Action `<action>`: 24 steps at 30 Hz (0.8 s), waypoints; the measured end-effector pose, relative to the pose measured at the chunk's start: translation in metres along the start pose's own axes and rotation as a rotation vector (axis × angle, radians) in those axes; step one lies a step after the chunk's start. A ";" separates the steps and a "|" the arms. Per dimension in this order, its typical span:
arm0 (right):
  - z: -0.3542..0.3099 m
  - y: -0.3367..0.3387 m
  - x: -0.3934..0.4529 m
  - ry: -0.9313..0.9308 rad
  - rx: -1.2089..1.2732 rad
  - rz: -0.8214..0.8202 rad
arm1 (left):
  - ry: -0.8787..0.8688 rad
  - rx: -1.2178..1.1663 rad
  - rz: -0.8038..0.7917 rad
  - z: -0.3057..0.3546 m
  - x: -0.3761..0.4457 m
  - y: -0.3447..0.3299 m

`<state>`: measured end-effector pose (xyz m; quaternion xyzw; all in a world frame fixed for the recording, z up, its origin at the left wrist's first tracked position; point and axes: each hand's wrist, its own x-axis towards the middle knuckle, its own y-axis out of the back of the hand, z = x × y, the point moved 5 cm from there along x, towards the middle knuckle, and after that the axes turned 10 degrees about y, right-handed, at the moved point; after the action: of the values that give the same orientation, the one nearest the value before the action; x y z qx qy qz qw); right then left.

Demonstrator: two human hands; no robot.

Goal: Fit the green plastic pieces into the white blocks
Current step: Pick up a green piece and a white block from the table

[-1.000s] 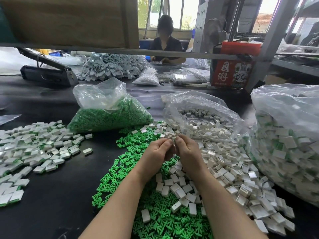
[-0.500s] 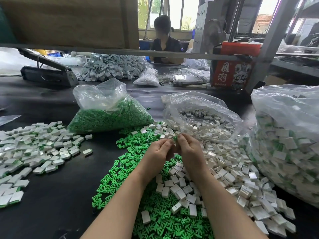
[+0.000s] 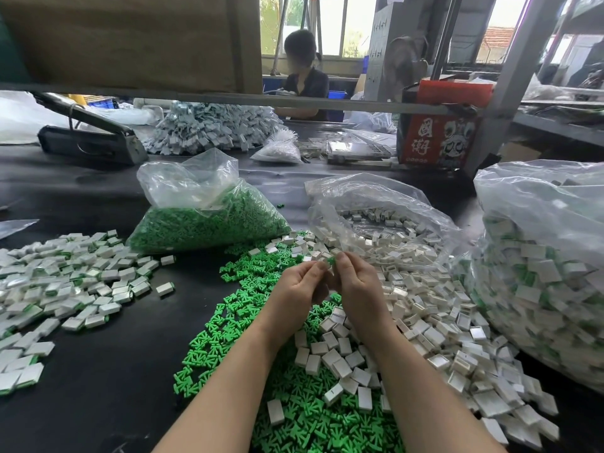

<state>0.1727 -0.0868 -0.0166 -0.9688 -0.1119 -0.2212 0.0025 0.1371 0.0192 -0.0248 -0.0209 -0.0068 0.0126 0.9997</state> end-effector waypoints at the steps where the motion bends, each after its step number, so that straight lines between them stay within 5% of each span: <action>1: 0.000 0.000 0.000 -0.003 0.012 0.006 | -0.003 0.001 -0.007 0.000 0.000 0.000; 24: -0.005 -0.003 0.000 0.096 -0.121 -0.117 | 0.034 0.042 -0.021 0.000 -0.001 0.007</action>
<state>0.1701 -0.0838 -0.0118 -0.9472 -0.1546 -0.2734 -0.0638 0.1360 0.0263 -0.0255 -0.0002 0.0104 0.0018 0.9999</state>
